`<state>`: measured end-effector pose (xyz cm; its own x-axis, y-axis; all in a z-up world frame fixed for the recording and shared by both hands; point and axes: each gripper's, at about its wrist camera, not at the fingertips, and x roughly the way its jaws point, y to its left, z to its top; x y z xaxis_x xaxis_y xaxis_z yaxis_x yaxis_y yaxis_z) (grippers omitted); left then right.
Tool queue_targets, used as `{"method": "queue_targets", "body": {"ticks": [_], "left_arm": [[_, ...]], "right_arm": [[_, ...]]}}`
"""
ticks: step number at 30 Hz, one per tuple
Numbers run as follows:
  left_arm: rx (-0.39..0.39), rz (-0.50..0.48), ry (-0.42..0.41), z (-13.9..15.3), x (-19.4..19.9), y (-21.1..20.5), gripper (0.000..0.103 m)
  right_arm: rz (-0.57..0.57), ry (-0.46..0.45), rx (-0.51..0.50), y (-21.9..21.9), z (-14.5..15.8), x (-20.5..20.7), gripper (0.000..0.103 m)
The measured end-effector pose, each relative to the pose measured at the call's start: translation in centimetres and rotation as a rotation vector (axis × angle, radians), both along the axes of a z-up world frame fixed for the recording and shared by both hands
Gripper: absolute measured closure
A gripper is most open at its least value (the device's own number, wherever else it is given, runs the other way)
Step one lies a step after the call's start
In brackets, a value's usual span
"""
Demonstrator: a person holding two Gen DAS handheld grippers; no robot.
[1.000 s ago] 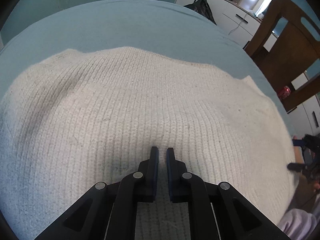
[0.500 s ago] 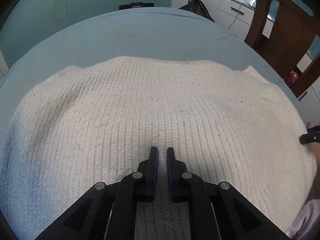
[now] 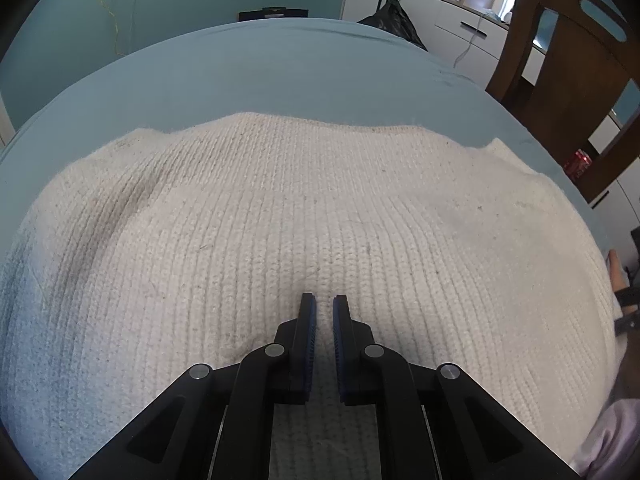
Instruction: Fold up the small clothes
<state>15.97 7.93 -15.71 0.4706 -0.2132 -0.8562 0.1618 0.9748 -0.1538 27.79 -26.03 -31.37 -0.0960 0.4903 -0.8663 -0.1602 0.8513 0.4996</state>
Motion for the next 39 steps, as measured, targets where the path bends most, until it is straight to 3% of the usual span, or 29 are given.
{"method": "queue_targets", "body": {"ticks": [2,3,4,6,9,11,13,14,17,18,19,22,24,30,32,33,34,37,39], "left_arm": [[0.003,-0.002,-0.001,0.0,0.0,-0.1,0.095],[0.001,-0.001,-0.002,0.0,0.2,-0.3,0.095],[-0.001,0.0,-0.002,0.1,0.1,-0.1,0.095],[-0.009,0.003,0.0,0.2,0.1,0.0,0.095],[-0.013,0.006,0.003,0.3,0.3,-0.1,0.095],[-0.007,0.003,0.001,0.3,0.5,-0.4,0.095],[-0.001,0.001,-0.002,0.2,0.5,-0.6,0.095],[0.002,0.0,-0.003,0.2,0.6,-0.6,0.095],[-0.002,0.001,-0.004,0.3,0.5,-0.4,0.095],[-0.003,0.001,-0.005,0.2,0.6,-0.5,0.095],[-0.002,0.001,-0.006,0.1,0.7,-0.6,0.095],[0.0,0.001,-0.006,0.1,0.7,-0.7,0.095],[-0.002,0.001,-0.007,0.1,0.7,-0.7,0.095],[0.0,0.0,-0.009,-0.1,1.0,-0.9,0.095],[-0.003,0.0,-0.008,-0.2,1.1,-0.8,0.095],[-0.004,0.0,-0.008,-0.2,1.2,-0.8,0.095],[-0.006,0.0,-0.009,-0.3,1.3,-0.8,0.095],[-0.007,0.0,-0.013,-0.4,1.4,-0.8,0.095],[-0.004,0.0,-0.017,-0.4,1.5,-0.8,0.095]], "right_arm": [[0.021,-0.048,-0.005,1.2,0.8,0.1,0.049],[0.029,-0.063,0.033,1.2,1.3,0.1,0.087],[0.003,-0.068,0.074,2.1,1.3,0.4,0.092],[-0.042,-0.199,0.061,1.6,4.3,-0.1,0.094],[-0.112,-0.283,0.085,0.7,6.8,-0.2,0.094],[-0.122,-0.232,0.015,0.2,5.5,0.0,0.094],[-0.132,-0.088,-0.09,-0.9,2.5,-0.2,0.094],[-0.154,0.0,-0.086,-1.2,0.6,-0.3,0.095],[-0.258,0.058,-0.032,-2.5,0.3,0.3,0.091],[-0.3,0.067,-0.029,-3.7,0.7,0.3,0.083],[-0.347,0.056,-0.061,-4.8,1.6,0.3,0.068],[-0.43,-0.151,-0.219,-6.1,5.6,0.3,0.051],[-0.412,-0.209,-0.246,-4.7,6.7,0.8,0.043],[-0.269,-0.235,-0.172,0.5,6.5,3.9,0.042],[-0.248,-0.197,-0.222,1.6,3.6,4.8,0.042],[-0.234,-0.178,-0.273,1.0,2.0,4.7,0.033],[-0.211,-0.181,-0.32,1.2,0.5,4.7,0.017],[-0.207,-0.233,-0.363,1.0,0.7,4.4,0.013],[-0.208,-0.27,-0.407,3.5,2.1,4.3,0.013]]}}
